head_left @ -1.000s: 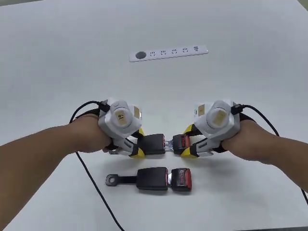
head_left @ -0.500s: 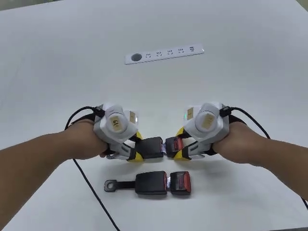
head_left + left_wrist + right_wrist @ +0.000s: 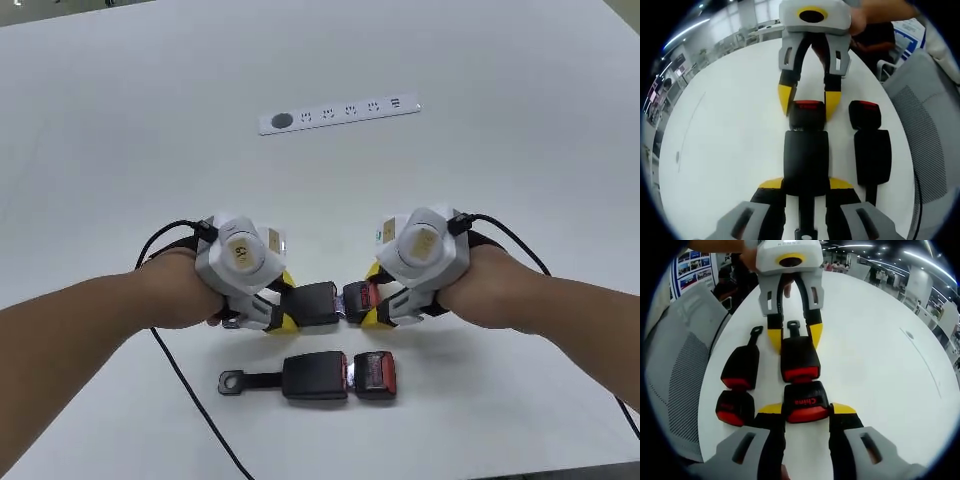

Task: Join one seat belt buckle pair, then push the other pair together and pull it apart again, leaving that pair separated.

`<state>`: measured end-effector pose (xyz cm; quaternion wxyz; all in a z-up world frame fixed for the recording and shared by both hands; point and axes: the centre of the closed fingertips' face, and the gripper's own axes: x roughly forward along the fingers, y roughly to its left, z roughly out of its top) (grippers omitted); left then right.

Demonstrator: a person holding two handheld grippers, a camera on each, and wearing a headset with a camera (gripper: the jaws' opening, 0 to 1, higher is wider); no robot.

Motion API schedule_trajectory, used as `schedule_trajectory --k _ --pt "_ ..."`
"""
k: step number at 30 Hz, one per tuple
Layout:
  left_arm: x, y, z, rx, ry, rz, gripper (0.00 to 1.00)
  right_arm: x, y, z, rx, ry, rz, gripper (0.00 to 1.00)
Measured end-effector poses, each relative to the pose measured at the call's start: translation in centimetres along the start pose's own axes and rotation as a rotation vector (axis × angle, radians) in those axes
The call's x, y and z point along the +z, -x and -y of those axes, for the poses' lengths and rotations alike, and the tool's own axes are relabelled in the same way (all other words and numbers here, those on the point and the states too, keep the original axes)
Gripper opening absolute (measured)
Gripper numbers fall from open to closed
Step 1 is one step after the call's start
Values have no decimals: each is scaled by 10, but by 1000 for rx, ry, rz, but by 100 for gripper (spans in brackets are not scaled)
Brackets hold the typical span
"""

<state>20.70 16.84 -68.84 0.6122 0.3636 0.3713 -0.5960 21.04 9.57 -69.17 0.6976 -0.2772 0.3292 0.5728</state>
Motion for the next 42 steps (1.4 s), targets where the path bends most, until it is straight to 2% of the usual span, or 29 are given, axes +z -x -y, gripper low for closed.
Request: schedule_trajectory --k 3,10,16,20,22,26,33,39,42 --pt "-3 -1 -2 0 6 1 30 2 4 -3 -1 -2 0 32" --pt "-4 -2 -3 0 8 7 30 -10 8 2 -4 4 -16 32" --pt "-3 -2 -2 -1 13 9 30 -12 11 1 -7 -20 11 33" --pt "-5 -4 -3 -4 13 13 30 -14 11 0 -7 -7 15 33" --pt "-7 -5 -4 -7 12 14 30 -16 18 -2 -6 1 12 33" --pt "-4 -3 -2 -8 11 9 30 -40 28 2 -15 -8 5 33" --pt "-7 -4 -3 -3 27 26 31 -67 51 7 -30 -42 -10 34" --pt "-2 -4 0 -3 15 0 31 -90 70 10 -45 -76 -29 34" --pt "-3 -3 -1 -1 18 2 31 -99 82 11 -52 -86 -44 34"
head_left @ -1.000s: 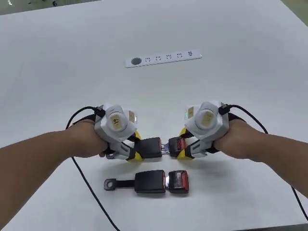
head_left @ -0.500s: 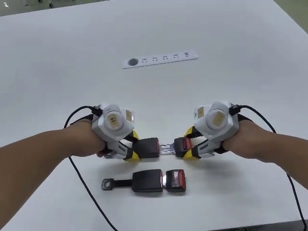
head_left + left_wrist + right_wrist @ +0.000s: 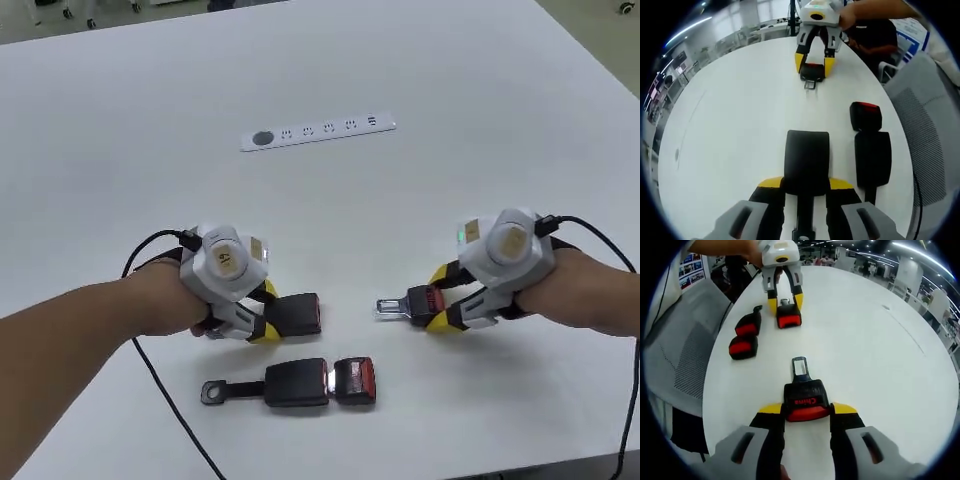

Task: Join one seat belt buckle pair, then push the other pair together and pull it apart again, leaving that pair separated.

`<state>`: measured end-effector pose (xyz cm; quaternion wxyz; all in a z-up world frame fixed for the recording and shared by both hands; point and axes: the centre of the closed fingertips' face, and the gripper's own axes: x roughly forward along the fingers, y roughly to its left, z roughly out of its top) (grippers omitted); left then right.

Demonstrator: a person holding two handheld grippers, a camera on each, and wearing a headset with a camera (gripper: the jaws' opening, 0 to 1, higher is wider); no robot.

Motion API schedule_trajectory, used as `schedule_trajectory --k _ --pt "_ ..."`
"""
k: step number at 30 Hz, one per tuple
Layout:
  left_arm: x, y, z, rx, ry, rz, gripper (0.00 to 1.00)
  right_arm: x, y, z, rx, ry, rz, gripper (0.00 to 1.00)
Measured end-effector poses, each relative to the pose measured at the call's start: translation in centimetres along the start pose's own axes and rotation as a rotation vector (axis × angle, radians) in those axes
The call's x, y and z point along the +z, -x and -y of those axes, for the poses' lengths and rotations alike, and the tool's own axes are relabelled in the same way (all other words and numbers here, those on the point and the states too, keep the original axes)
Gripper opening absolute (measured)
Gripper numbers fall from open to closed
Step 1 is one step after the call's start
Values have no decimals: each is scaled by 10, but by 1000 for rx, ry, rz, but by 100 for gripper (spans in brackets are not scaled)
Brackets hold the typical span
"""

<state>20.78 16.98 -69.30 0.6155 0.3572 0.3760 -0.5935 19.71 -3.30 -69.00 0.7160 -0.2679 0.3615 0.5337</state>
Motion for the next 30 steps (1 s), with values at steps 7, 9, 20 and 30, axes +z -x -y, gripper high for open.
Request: schedule_trajectory --k 7,9,20,30 --pt "-1 0 -2 9 14 0 31 -12 3 8 -8 -15 -23 34" --pt "-1 0 -1 10 10 -8 31 -13 2 8 -5 -12 -30 35" --pt "-2 0 -7 54 26 -44 36 -13 8 8 -41 -73 -69 38" --pt "-7 32 -19 221 145 19 56 2 29 4 -147 -171 37 54"
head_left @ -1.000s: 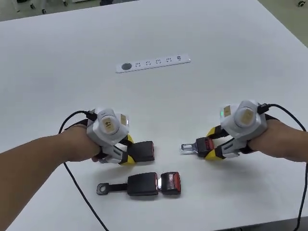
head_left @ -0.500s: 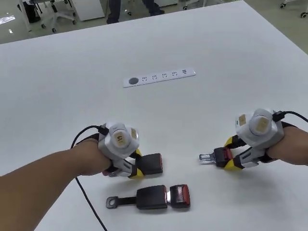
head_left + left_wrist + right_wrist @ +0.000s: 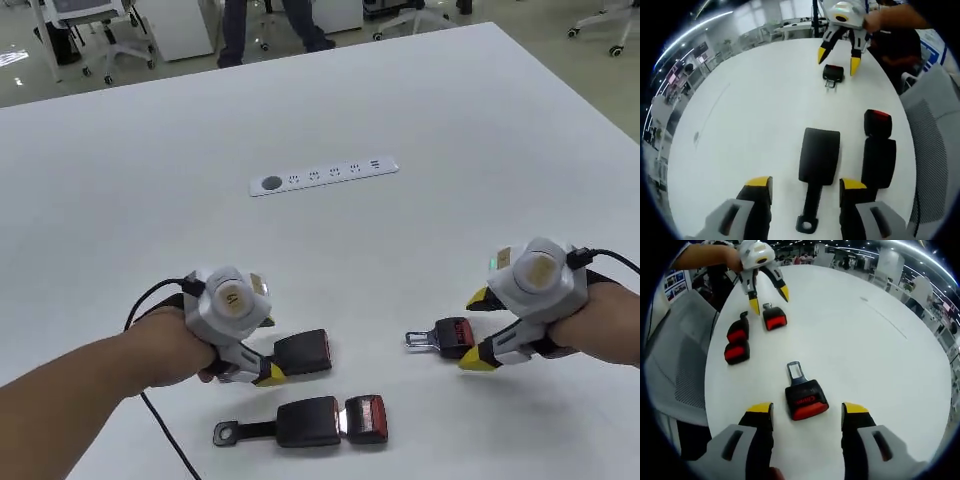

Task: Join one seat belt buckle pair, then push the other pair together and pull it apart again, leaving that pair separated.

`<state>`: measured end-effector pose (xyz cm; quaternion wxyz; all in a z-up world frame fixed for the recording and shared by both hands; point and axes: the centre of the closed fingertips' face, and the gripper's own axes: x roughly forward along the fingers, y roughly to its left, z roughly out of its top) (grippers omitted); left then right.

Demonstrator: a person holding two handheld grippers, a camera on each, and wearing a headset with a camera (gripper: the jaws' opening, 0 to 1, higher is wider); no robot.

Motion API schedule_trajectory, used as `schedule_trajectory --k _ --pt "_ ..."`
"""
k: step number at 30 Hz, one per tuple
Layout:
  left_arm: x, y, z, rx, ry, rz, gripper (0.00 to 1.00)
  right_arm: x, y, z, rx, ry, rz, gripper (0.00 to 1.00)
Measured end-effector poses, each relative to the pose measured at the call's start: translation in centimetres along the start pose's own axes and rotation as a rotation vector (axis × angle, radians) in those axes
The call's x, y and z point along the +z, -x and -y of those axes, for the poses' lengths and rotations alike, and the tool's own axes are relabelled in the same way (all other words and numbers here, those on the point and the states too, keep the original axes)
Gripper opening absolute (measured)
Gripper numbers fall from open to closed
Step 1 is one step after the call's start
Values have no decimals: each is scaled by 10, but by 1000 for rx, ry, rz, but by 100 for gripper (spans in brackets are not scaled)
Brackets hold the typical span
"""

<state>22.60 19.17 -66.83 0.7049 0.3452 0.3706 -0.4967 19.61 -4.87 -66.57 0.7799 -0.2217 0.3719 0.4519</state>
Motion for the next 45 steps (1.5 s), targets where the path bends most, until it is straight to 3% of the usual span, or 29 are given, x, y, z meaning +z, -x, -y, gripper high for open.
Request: schedule_trajectory --k 2,5,10,13,16,18,23,32,34,38,45 --pt "-1 11 0 30 56 40 58 4 5 0 -38 -20 22 56" --pt "1 29 10 64 99 105 60 10 12 -4 -67 -14 60 58" --pt "-2 45 30 97 149 137 69 21 17 -18 -94 -33 98 64" --pt "0 55 40 122 189 170 77 31 26 -36 -89 -49 117 70" --pt "-1 61 44 133 221 191 81 31 28 -48 -78 -66 128 74" --pt "-3 70 51 148 248 208 85 32 36 -63 -99 -49 140 75" --pt "-9 86 63 185 301 221 97 19 44 -69 -125 -116 155 84" --pt "-48 97 74 222 384 193 100 -8 61 -68 -173 -190 165 100" --pt "-56 100 78 229 404 193 100 -17 62 -66 -181 -202 159 100" --pt "-64 105 82 228 450 211 100 -16 71 -76 -187 -201 153 100" --pt "-66 106 85 235 452 206 100 -8 74 -75 -219 -180 177 100"
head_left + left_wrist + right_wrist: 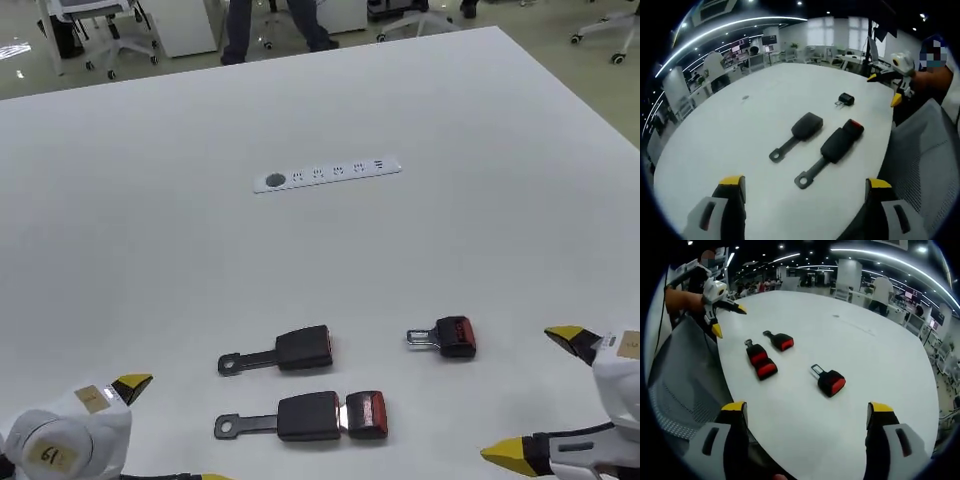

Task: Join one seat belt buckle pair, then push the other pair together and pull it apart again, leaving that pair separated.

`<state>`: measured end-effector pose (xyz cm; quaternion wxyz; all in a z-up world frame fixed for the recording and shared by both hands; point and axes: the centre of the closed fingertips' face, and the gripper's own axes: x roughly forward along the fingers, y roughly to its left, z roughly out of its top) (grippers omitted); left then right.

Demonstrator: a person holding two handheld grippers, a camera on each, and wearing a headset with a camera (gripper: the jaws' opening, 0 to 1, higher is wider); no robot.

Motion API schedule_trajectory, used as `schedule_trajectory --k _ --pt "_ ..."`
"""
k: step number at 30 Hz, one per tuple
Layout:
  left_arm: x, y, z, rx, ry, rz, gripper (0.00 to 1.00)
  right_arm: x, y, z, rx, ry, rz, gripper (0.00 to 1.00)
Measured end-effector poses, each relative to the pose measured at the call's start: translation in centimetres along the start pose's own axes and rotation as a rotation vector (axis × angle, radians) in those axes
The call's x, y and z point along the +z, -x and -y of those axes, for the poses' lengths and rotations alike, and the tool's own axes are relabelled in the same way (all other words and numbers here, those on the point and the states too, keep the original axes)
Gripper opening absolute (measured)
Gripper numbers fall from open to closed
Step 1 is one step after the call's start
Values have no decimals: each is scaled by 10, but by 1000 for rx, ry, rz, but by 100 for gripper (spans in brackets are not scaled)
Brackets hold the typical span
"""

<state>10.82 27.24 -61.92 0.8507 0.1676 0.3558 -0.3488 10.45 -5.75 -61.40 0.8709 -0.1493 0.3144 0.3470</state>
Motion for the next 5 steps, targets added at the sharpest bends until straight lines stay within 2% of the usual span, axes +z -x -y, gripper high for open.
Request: schedule_trajectory --k 5 --pt "5 2 -1 15 3 19 100 1 -1 -1 -7 -1 10 100"
